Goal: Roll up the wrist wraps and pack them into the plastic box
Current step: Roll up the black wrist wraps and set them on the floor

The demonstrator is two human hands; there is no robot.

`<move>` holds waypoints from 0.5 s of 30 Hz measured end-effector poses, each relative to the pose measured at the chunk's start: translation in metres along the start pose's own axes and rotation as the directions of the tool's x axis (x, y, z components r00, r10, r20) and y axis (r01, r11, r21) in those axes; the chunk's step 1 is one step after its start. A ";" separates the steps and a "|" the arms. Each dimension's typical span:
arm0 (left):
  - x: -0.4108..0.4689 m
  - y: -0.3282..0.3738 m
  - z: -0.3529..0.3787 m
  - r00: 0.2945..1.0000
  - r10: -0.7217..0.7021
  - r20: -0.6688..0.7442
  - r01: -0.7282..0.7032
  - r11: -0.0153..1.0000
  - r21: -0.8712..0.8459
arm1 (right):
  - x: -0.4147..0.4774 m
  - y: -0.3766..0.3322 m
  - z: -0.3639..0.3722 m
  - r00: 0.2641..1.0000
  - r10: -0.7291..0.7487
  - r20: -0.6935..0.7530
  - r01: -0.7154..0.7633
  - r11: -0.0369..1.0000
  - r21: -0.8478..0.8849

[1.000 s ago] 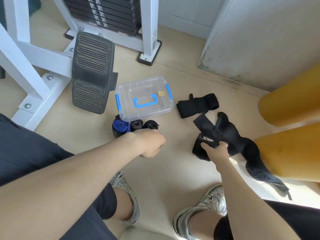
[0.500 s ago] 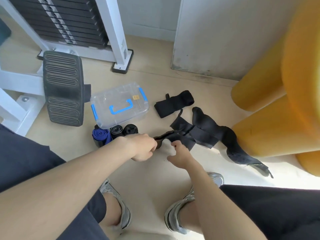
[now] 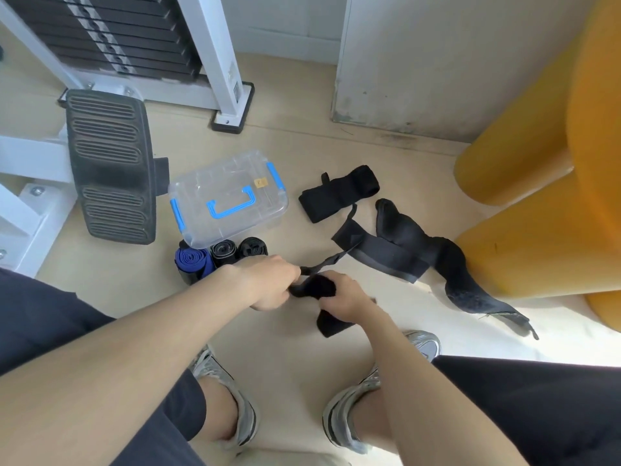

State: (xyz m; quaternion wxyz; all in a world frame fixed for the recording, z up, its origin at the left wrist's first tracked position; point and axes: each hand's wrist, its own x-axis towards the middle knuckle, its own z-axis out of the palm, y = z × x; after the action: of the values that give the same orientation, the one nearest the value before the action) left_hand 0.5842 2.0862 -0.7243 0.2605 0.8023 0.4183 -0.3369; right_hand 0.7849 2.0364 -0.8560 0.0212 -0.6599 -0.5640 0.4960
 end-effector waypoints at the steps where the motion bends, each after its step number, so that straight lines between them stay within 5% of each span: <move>1: 0.002 -0.001 -0.001 1.000 0.003 -0.013 -0.004 1.000 -0.008 | 0.001 -0.008 0.003 0.999 0.005 0.053 -0.010 0.995 0.096; 7: 0.008 -0.003 -0.001 0.997 -0.016 0.079 0.019 0.999 -0.035 | -0.002 -0.032 0.008 0.833 -0.193 0.519 -0.251 0.705 0.663; 12: 0.006 -0.002 0.001 0.999 -0.008 0.054 0.009 1.000 -0.026 | -0.004 -0.013 -0.006 0.773 -0.233 0.590 -0.311 0.672 0.672; 15: 0.004 0.003 0.003 0.999 0.038 -0.024 -0.036 0.996 0.085 | 0.001 0.005 -0.015 0.895 -0.012 0.446 -0.328 0.660 0.676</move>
State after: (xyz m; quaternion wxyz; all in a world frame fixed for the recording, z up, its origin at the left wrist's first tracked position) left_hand 0.5870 2.0843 -0.7287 0.2270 0.8244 0.3921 -0.3393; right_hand 0.7989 2.0433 -0.8518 0.1212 -0.5219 -0.2461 0.8077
